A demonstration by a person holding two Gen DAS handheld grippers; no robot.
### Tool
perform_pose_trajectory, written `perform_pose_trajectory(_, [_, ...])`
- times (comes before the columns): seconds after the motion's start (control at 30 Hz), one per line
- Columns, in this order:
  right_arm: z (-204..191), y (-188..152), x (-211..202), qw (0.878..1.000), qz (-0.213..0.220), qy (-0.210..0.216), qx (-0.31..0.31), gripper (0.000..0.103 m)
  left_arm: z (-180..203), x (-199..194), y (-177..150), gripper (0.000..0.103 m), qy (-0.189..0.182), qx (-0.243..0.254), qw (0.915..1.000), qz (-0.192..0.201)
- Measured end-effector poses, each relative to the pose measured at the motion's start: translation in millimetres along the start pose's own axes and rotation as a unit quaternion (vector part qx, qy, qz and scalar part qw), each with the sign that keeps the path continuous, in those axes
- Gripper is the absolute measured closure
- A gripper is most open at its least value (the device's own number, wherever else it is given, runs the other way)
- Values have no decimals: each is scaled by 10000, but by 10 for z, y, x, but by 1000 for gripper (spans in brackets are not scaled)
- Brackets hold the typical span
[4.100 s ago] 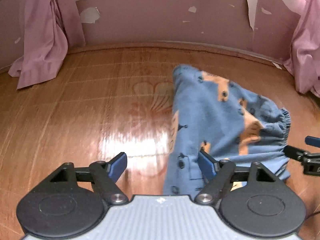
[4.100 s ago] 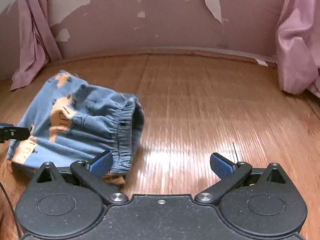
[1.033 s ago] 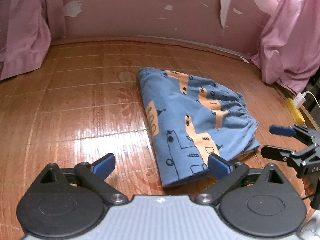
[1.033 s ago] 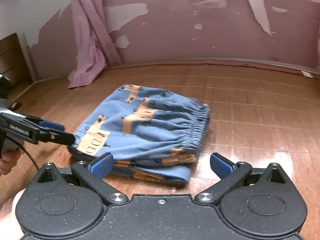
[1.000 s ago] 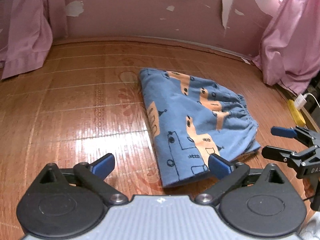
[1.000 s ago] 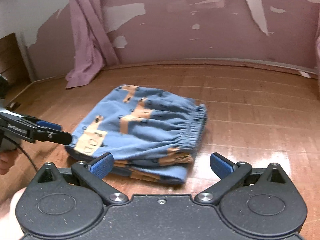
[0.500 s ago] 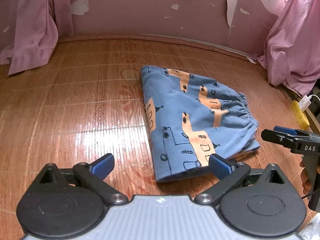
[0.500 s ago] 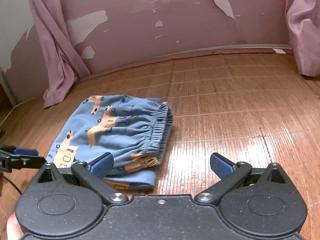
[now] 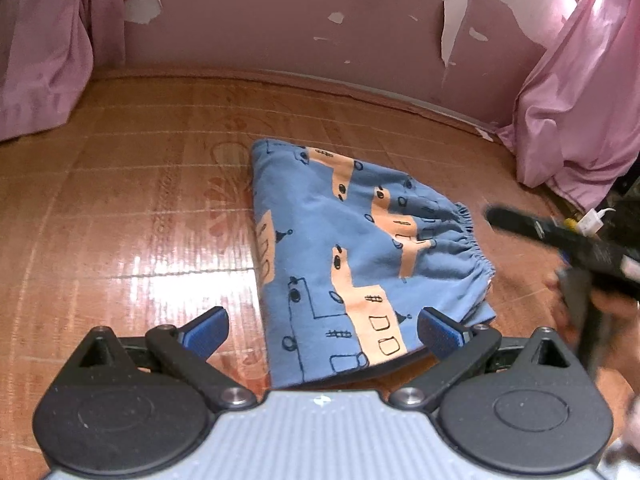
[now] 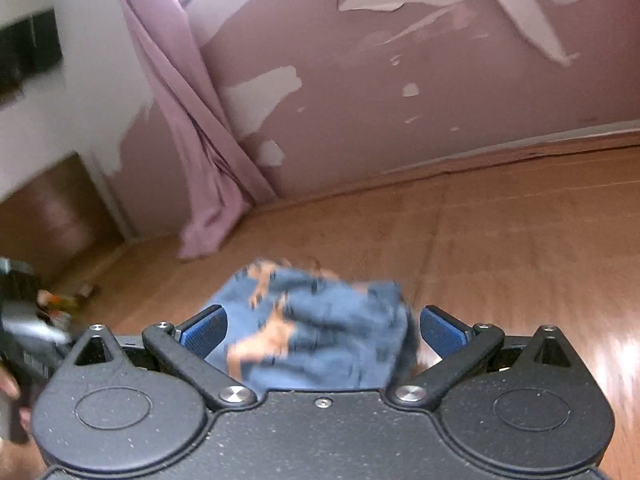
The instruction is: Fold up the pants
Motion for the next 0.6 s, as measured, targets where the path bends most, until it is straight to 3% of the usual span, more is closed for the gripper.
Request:
perform_pose_trajectory(0.17, [423,125,471,9978,-156,378,527,2,-38,81,-46,0,-190,-237,9995,-123])
perform_pose_trajectory(0.3, [467,58,673,9964,-525,511,418,20,-51,91,-72,2,-357,-354,9986,-183])
perform_pose_trajectory(0.37, [406,14,688,9968,-612,483,158,23,-55,81,-78,6,-443,-380,9981,-189])
perform_pose_trajectory(0.5, [352,-4,676,9977,-640,230,-53,48,-64,93,-84,20,-475,-440,9975,-278])
perform_pose_trajectory(0.6, [280,-29,664,9973,-683,94,-236,56,-100,80,-71,26,-466,-607,9967,-258])
Point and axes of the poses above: each gripper's, at about its wrist camera, not at the fingertips, and x roughly the way its jaws point, z to its right, y to its top, the point moved 8 cm from there along x, roughly the way its jaws point, and after that the axes turned 14 degrees about -x, right-handed, at the moved point
